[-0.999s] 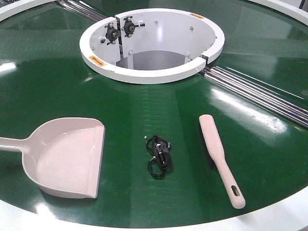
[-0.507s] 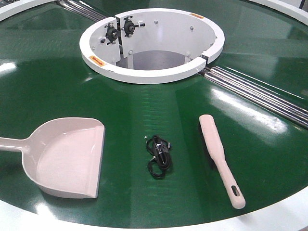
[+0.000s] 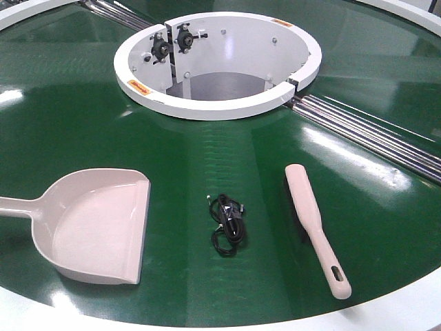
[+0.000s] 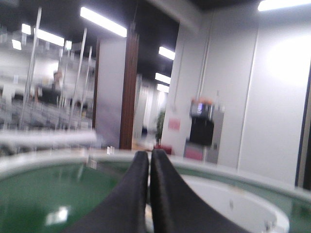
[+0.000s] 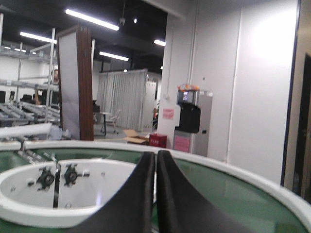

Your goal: Clean and inspect green conveyor with broom and dustpan

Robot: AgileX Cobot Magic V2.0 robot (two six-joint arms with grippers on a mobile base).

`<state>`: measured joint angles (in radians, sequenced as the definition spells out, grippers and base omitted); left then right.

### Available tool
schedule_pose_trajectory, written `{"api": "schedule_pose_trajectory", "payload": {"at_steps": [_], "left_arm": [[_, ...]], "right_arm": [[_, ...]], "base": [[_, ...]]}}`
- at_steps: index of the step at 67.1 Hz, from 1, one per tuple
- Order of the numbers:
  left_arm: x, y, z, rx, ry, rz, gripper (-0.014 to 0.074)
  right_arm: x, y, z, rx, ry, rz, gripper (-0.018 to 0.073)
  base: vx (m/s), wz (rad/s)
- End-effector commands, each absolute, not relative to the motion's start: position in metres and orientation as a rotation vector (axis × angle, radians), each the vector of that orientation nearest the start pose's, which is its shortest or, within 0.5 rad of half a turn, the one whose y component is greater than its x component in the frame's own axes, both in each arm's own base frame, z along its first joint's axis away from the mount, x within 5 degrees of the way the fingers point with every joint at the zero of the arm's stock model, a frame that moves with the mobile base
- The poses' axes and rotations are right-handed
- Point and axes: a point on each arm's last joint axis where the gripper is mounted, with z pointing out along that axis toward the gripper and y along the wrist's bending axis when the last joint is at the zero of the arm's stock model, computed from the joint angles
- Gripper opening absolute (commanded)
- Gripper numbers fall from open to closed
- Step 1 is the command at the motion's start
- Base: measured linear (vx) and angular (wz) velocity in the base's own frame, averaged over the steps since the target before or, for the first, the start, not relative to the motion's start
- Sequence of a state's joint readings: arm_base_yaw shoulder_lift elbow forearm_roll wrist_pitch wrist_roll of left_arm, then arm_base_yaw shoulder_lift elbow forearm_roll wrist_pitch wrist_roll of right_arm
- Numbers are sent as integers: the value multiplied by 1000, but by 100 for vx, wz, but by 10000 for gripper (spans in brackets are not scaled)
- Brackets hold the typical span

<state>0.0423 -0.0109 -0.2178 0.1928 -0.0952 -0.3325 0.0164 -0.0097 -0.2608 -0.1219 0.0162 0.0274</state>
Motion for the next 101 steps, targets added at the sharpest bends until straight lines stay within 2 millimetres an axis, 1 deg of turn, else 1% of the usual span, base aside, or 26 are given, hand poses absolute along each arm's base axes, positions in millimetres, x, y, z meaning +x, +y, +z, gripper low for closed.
{"api": "schedule_pose_trajectory", "payload": {"at_steps": [1, 4, 7, 11, 12, 17, 20, 23, 29, 32, 34, 38, 45, 47, 52, 54, 55, 59, 63, 66, 71, 78, 83, 88, 94, 101], "left_arm": [[17, -1, 342, -68, 1057, -72, -6], [18, 1, 357, -73, 1105, -38, -6], [17, 2, 374, -71, 1131, 0, -6], [26, 5, 393, -78, 1206, 44, -6], [26, 5, 401, -81, 1209, 49, -6], [42, 8, 421, -98, 1280, 52, -3], [57, 9, 429, -113, 1341, 51, -2], [67, 10, 437, -121, 1375, 48, 3], [97, 10, 442, -105, 1491, 62, 28], [113, 10, 440, -68, 1562, 82, 50], [119, 9, 439, -55, 1587, 73, 67], [137, 6, 431, -1, 1671, 70, 112], [159, -1, 416, 65, 1789, -7, 234], [163, -3, 412, 80, 1813, -38, 286], [173, -7, 404, 140, 1871, -69, 410], [176, -9, 402, 152, 1883, -81, 456], [177, -9, 401, 154, 1887, -87, 488], [180, -10, 399, 163, 1898, -93, 568], [181, -9, 398, 164, 1905, -91, 638], [181, -9, 398, 164, 1904, -90, 673], [181, -9, 398, 164, 1902, -88, 694], [181, -9, 398, 164, 1904, -90, 688], [181, -10, 397, 167, 1912, -93, 678], [181, -10, 396, 170, 1922, -96, 667], [181, -10, 396, 171, 1924, -97, 654], [181, -10, 396, 171, 1923, -96, 645]], "right_arm": [[19, -1, 341, -69, 1186, -92, -3], [19, -1, 351, -63, 1213, -92, -3], [20, -2, 367, -57, 1230, -90, -3], [25, -2, 385, -53, 1257, -89, -3], [26, -2, 389, -52, 1263, -89, -3], [39, -2, 409, -50, 1298, -88, -3], [48, -2, 418, -49, 1333, -90, -3], [62, -2, 426, -49, 1385, -91, -3], [88, -2, 429, -48, 1493, -90, 1], [101, -2, 429, -46, 1527, -82, 9], [110, -1, 427, -44, 1549, -72, 22], [123, -1, 423, -41, 1574, -59, 55], [143, 1, 415, -34, 1637, -37, 170], [147, 1, 412, -34, 1658, -34, 216], [155, 1, 405, -32, 1713, -31, 373], [157, 1, 402, -30, 1735, -29, 439], [158, 1, 401, -30, 1747, -29, 489], [160, 1, 395, -29, 1801, -30, 630], [163, 1, 391, -29, 1836, -30, 734], [166, 1, 389, -30, 1848, -31, 731], [170, 1, 389, -31, 1837, -30, 726], [176, 3, 386, -3, 1855, 13, 712], [178, 5, 384, 6, 1914, 54, 699], [180, 8, 387, -56, 1966, 55, 687], [188, 12, 391, -118, 2038, 89, 676], [205, 19, 395, -125, 2130, 183, 659]], "base": [[0, 0], [0, 0], [0, 0], [0, 0], [0, 0], [0, 0], [0, 0], [0, 0], [0, 0], [0, 0], [0, 0], [0, 0], [0, 0], [0, 0], [0, 0], [0, 0], [0, 0], [0, 0], [0, 0], [0, 0], [0, 0], [0, 0], [0, 0], [0, 0], [0, 0], [0, 0]]}}
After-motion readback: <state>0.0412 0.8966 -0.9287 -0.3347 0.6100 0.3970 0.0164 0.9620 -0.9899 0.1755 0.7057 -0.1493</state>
